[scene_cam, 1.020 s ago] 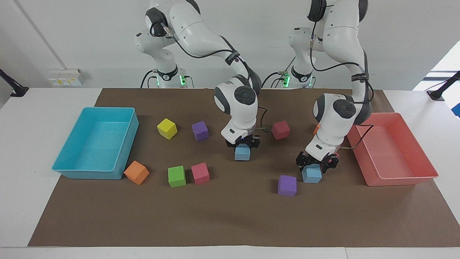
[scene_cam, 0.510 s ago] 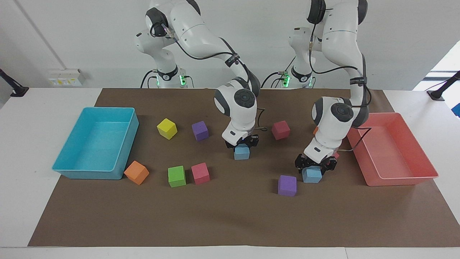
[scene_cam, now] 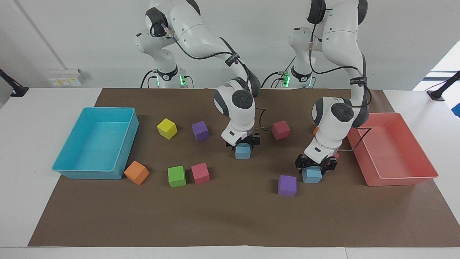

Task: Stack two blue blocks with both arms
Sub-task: 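Carry the blue cube to the table center and set it down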

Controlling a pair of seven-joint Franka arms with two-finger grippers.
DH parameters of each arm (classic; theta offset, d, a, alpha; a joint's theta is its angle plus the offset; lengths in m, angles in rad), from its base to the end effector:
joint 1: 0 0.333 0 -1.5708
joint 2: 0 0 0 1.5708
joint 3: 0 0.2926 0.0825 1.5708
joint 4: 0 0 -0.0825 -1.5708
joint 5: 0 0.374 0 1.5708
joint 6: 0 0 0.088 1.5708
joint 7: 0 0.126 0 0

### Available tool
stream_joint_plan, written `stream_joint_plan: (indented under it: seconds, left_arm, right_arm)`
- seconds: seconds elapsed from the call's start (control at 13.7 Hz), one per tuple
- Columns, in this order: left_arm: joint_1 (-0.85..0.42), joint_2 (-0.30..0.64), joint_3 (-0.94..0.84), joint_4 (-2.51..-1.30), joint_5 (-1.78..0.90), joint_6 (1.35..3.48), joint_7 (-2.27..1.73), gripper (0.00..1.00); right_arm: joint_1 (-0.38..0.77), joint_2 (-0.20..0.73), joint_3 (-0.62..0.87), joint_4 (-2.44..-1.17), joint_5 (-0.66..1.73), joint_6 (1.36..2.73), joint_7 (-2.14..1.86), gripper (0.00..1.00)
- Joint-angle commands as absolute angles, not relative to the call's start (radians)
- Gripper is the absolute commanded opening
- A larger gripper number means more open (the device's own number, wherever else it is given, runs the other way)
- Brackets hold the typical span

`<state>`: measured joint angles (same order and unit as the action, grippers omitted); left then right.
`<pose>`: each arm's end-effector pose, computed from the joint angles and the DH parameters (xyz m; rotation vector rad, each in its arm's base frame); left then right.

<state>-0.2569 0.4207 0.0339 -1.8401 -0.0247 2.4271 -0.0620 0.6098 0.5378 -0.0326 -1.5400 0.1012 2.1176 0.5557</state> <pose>0.6271 -0.1439 0.2824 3.0949 -0.2291 0.2556 0.5656 0.3791 0.3105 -3.0599 0.0374 0.0062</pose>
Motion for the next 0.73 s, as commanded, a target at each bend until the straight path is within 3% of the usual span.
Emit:
stream_joint_plan:
  seconds: [0.0, 0.44, 0.66]
  left_arm:
    - [-0.262, 0.413, 0.041, -1.867, -0.031, 2.453, -0.071, 1.00]
    - [-0.261, 0.413, 0.041, -1.867, -0.032, 2.451, -0.071, 1.00]
    - [-0.261, 0.413, 0.041, -1.868, -0.032, 2.451, -0.071, 1.00]
  right_arm:
    - [0.552, 0.460, -0.026, -1.562, 0.133, 2.077, 0.549, 1.00]
    - [0.480, 0.338, -0.023, -1.580, 0.168, 2.023, 0.534, 1.00]
    - [0.410, 0.334, -0.025, -1.621, 0.375, 2.063, 0.326, 1.00]
